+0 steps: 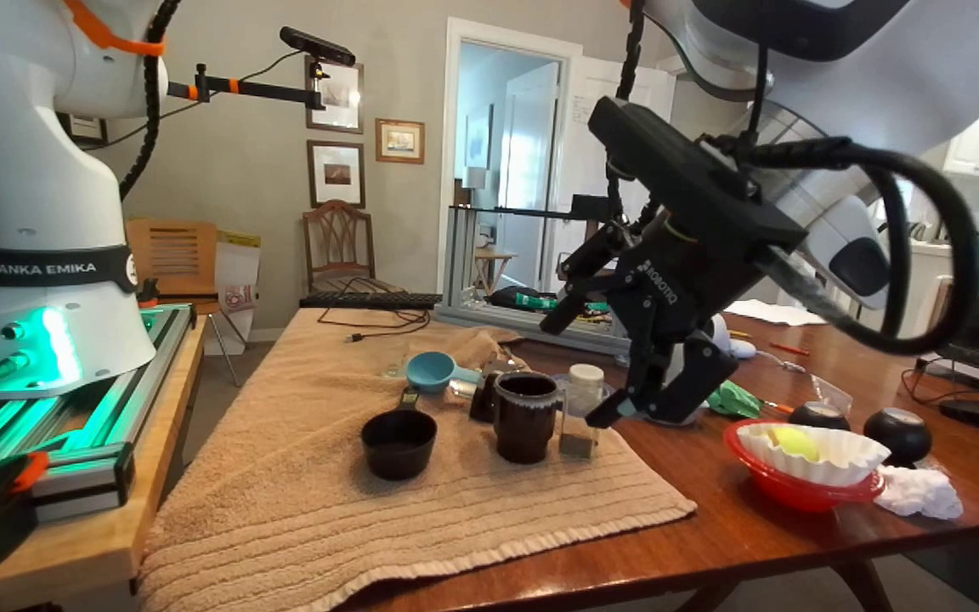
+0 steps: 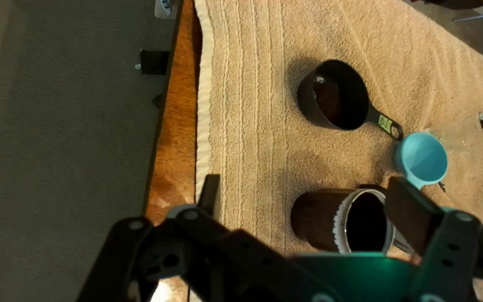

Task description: Pull the upper right corner of the towel backwards.

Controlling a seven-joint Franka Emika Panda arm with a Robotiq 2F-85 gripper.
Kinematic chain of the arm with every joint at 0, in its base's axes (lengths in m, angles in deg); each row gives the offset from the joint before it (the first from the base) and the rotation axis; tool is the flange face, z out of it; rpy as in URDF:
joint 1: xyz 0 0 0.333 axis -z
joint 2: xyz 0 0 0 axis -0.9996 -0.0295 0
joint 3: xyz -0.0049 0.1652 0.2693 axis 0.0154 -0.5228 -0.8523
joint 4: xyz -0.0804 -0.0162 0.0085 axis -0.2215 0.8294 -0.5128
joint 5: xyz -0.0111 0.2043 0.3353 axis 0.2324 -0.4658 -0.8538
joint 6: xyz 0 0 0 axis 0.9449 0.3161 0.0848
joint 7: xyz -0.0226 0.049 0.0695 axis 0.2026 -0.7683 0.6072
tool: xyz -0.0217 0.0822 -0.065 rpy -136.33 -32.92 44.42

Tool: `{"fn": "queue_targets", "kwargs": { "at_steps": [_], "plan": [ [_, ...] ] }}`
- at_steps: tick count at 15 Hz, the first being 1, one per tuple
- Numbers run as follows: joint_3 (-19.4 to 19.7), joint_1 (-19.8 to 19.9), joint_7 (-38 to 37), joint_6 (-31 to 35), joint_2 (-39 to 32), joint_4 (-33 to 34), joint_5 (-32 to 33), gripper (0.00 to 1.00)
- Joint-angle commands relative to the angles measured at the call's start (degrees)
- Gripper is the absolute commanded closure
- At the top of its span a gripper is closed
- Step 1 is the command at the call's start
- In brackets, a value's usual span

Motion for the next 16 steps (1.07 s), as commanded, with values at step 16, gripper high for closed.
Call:
{"fn": "queue_targets", "kwargs": {
  "at_steps": [16],
  "plan": [
    [-5.0, 0.5, 4.5, 32.6, 5.4, -24.3, -8.9, 0.00]
  ]
}}
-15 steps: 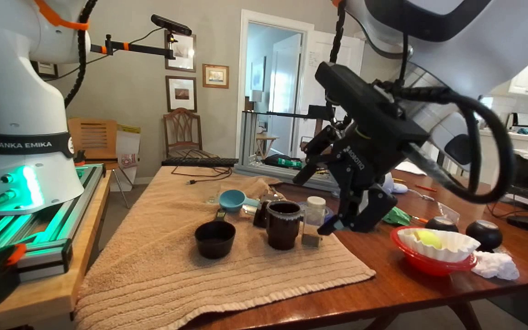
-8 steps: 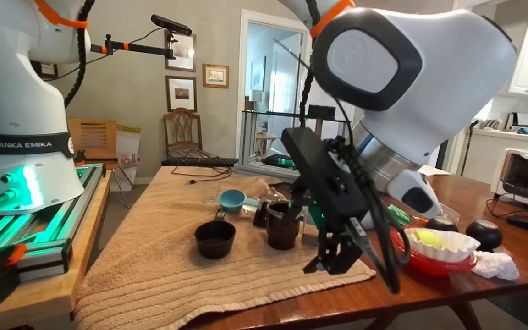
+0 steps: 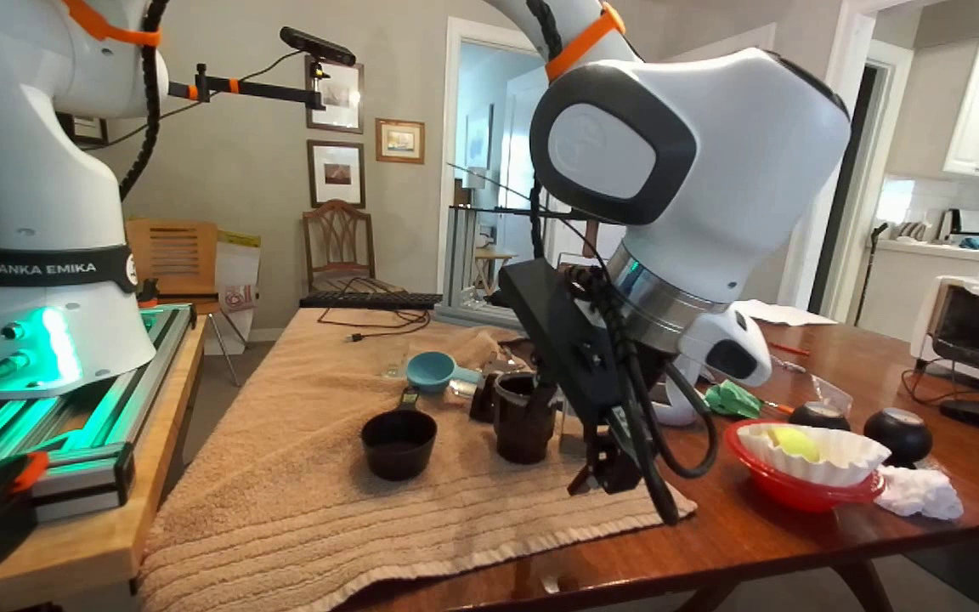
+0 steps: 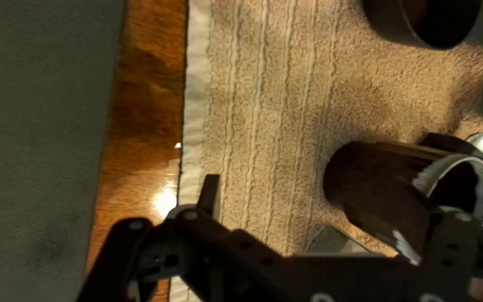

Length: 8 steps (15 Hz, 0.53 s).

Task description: Pull the upper right corner of the towel backwards.

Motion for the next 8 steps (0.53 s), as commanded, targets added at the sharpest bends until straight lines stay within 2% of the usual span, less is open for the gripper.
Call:
{"fn": "queue_targets", "kwargs": {
  "at_steps": [1, 3, 8],
  "plan": [
    [0.2, -0.4, 0.1, -0.3, -0.2, 0.3, -0.2, 0.00],
    [0.3, -0.4, 0.1, -0.3, -0.2, 0.5, -0.2, 0.00],
    [-2.1, -0.8, 1.1, 13.8, 0.2, -3.6, -2.9, 0.00]
  ]
}}
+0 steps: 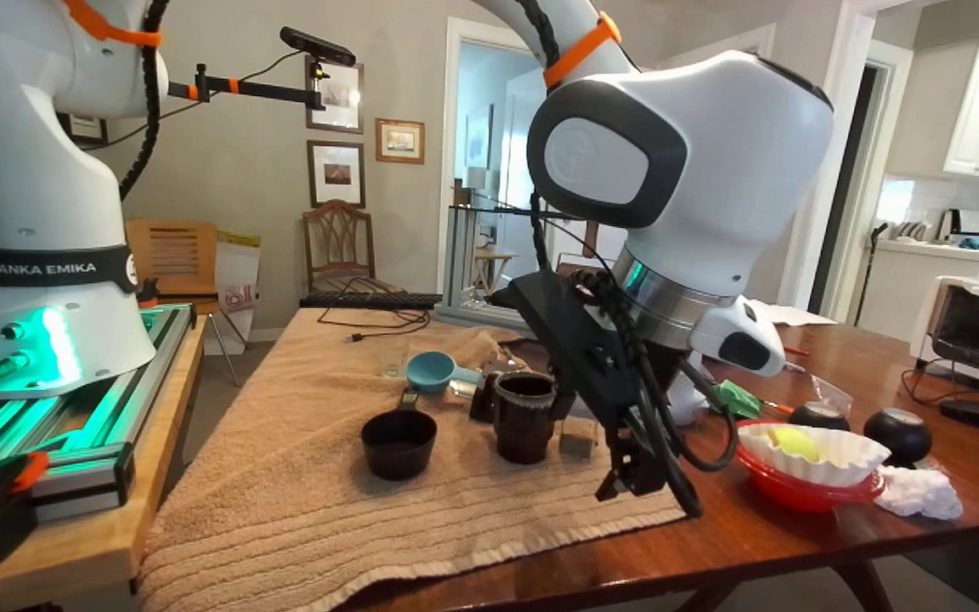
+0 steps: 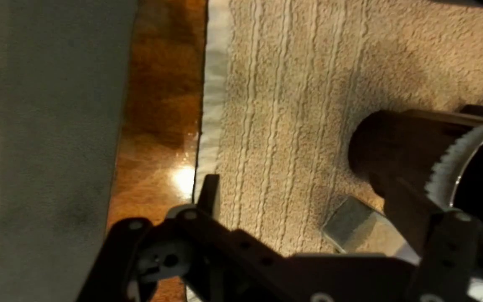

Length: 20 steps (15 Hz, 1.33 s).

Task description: Pull the upper right corner of the towel backwards.

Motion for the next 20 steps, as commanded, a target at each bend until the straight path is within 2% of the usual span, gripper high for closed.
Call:
{"fn": "queue_targets", "kwargs": {
  "at_steps": [1, 7, 10, 13, 20],
  "plan": [
    [-1.7, -0.5, 1.3, 8.9, 0.3, -3.3, -2.3, 0.00],
    [-4.8, 0.0, 2.1, 21.4, -0.3, -6.1, -1.7, 0.00],
    [-4.9, -0.7, 0.2, 25.9, -1.3, -6.7, -0.4, 0.00],
    [-4.7, -1.0, -0.9, 27.5, -2.4, -6.5, 0.6, 0.00],
    [-5.0, -0.7, -1.2, 26.0, -5.2, -4.6, 1.3, 0.02]
  ]
}}
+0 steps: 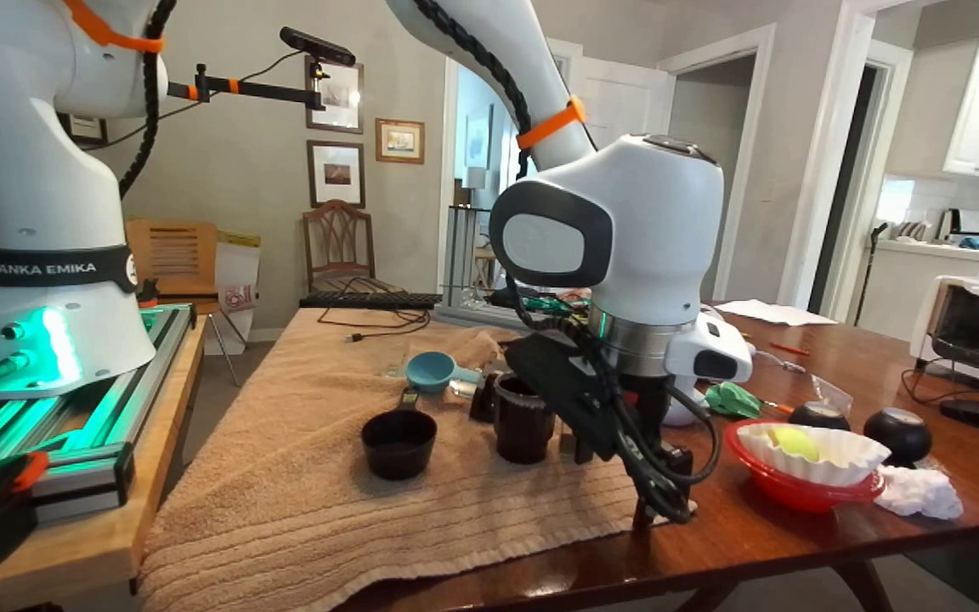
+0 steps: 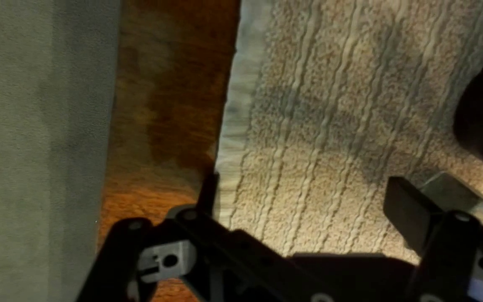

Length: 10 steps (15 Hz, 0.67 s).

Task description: Pull the upper right corner of the towel backwards.

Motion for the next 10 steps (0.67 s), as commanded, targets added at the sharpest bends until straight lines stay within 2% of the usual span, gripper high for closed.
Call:
{"fn": "queue_targets", "kwargs": {
  "at_steps": [1, 3, 5, 10],
  "plan": [
    [0.0, -0.3, -1.7, -0.2, -2.0, 1.6, 1.8, 0.13],
    [0.1, -0.5, -2.0, -0.5, -2.4, 2.2, 2.4, 0.27],
    [0.2, -0.7, -2.3, -0.8, -2.9, 2.7, 3.1, 0.47],
    [0.4, -1.5, -3.3, -1.2, -3.2, 3.3, 3.8, 0.84]
  ]
}}
